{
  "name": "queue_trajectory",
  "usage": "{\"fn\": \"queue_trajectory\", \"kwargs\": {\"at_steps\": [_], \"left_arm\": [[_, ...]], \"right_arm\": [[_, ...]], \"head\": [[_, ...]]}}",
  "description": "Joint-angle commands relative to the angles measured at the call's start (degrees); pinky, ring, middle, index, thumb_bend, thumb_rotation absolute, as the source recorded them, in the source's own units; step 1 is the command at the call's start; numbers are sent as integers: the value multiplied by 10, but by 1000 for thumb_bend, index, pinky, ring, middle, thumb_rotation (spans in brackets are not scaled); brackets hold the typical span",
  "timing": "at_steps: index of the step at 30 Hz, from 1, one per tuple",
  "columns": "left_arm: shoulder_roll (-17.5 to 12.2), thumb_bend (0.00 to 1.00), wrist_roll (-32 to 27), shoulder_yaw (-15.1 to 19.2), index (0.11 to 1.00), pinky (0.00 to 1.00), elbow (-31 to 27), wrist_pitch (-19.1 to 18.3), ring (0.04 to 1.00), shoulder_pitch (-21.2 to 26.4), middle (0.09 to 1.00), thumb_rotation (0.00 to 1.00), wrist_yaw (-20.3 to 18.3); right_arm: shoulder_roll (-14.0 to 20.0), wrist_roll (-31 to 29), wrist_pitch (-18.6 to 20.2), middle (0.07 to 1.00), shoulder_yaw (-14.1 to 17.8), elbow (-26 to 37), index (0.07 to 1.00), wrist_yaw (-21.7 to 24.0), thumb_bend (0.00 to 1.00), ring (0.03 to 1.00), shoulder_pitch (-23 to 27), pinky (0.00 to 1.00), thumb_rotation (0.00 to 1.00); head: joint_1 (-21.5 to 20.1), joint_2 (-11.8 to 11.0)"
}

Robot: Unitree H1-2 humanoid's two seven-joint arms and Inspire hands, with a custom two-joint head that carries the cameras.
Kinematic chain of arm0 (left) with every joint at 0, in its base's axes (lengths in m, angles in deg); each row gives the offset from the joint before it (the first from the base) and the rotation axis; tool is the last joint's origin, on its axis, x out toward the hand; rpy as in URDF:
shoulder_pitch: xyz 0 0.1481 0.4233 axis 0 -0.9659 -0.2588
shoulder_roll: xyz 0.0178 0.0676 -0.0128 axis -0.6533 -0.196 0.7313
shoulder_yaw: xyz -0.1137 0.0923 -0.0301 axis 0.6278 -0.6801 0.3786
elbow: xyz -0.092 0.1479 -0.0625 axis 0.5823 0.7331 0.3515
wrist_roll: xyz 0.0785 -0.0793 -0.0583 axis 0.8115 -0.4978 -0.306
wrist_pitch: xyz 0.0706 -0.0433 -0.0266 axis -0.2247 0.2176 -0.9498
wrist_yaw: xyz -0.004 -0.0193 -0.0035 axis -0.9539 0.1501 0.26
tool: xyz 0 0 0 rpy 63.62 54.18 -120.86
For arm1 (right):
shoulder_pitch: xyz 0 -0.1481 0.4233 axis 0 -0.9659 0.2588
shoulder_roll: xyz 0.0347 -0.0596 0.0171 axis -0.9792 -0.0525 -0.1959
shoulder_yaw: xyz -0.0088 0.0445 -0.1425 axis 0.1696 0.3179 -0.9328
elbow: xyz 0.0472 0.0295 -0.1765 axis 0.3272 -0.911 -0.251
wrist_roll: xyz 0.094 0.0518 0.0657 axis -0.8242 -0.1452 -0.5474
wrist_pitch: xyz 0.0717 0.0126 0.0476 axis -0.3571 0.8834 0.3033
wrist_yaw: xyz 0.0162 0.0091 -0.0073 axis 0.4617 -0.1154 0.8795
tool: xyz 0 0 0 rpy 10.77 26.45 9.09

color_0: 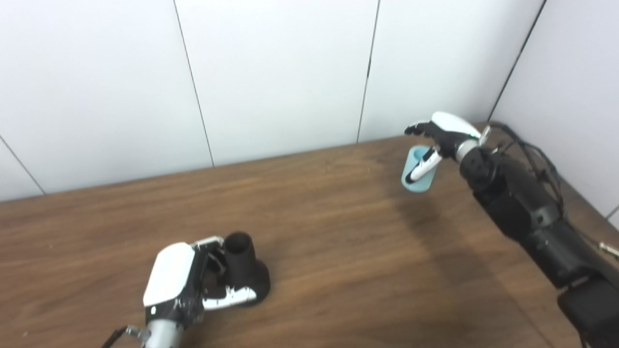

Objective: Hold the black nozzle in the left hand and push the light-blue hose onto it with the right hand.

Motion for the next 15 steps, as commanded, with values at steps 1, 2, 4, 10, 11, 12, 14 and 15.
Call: {"fn": "queue_trajectory", "kwargs": {"at_steps": [1,2,4,10,11,12,14,15], "left_arm": [[-8,505,5,3,481,521,0,-8,469,0,504,0,-12],[-9,505,6,3,481,521,0,-7,469,1,504,0,-11],[-10,505,7,3,482,503,-1,-7,469,2,503,0,-13],[-9,504,6,3,479,514,-4,-10,469,3,510,0,-19],[-9,504,6,3,479,514,-3,-9,469,3,510,0,-18],[-9,505,5,3,481,514,-3,-8,469,4,504,0,-19],[-9,505,5,3,482,520,-2,-8,469,4,502,0,-19],[-9,505,4,3,483,522,-2,-9,469,4,502,0,-20]], "right_arm": [[14,1,4,852,5,7,814,-1,979,900,29,846,128],[15,1,5,852,4,8,814,3,979,900,28,846,128],[19,5,5,851,0,11,813,9,977,902,28,842,132],[21,15,5,815,-7,7,798,3,931,873,27,823,102],[22,17,3,813,-8,6,796,1,929,871,26,822,100],[22,18,4,810,-8,7,790,1,920,870,25,825,105],[21,20,6,815,-8,9,785,2,909,879,25,849,105],[20,19,7,820,-7,9,785,1,904,885,24,862,104]], "head": [[-1,1],[-2,1],[-3,2],[-3,4],[-3,4],[-3,4],[-2,4],[-2,4]]}}
